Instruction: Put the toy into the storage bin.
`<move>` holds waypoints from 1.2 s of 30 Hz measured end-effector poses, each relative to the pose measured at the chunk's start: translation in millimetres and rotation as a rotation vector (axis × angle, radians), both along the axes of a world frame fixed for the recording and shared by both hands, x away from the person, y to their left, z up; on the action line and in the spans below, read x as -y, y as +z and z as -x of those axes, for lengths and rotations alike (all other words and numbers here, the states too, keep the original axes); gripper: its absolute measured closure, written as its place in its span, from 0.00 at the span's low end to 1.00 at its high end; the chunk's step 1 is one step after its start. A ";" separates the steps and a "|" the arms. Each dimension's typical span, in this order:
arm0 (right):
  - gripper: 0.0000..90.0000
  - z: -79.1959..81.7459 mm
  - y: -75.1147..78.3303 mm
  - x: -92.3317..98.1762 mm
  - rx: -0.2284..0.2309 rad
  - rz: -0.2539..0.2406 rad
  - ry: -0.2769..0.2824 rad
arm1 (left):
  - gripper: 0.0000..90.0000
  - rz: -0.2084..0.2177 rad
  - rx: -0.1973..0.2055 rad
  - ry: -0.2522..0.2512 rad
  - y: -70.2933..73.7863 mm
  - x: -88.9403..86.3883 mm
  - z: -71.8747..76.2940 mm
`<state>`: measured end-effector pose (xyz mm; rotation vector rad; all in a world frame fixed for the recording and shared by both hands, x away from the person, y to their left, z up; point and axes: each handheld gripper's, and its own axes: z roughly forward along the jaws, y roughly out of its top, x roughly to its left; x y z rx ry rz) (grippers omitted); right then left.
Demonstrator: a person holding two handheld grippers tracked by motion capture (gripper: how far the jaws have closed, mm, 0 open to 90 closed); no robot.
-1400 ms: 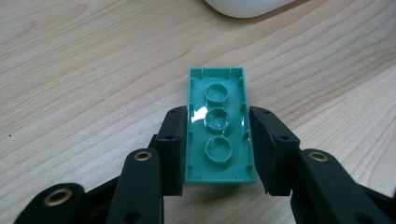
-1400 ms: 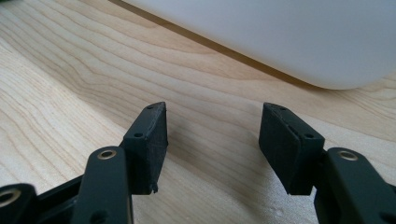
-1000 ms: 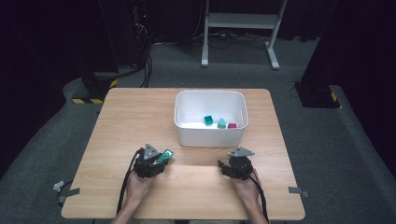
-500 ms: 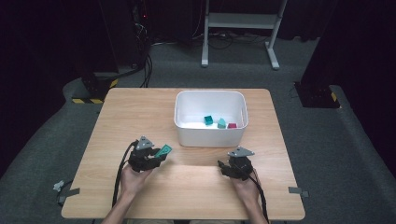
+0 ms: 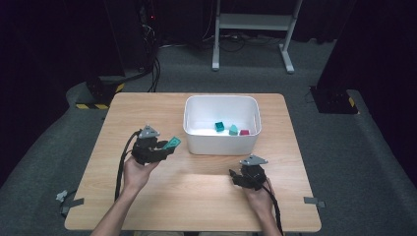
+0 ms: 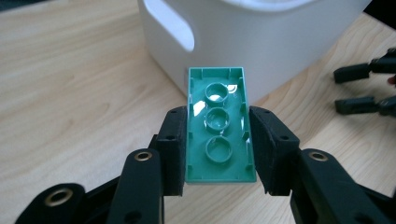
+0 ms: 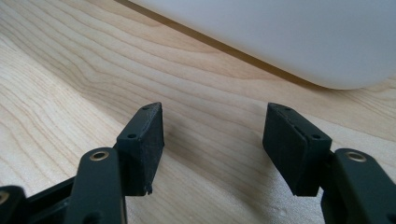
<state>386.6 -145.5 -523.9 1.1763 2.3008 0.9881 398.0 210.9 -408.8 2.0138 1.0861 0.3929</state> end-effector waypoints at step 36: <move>0.42 -0.1 0.0 0.0 -0.001 0.002 0.003 | 0.65 0.053 0.012 -0.094 70.5 64.4 -76.6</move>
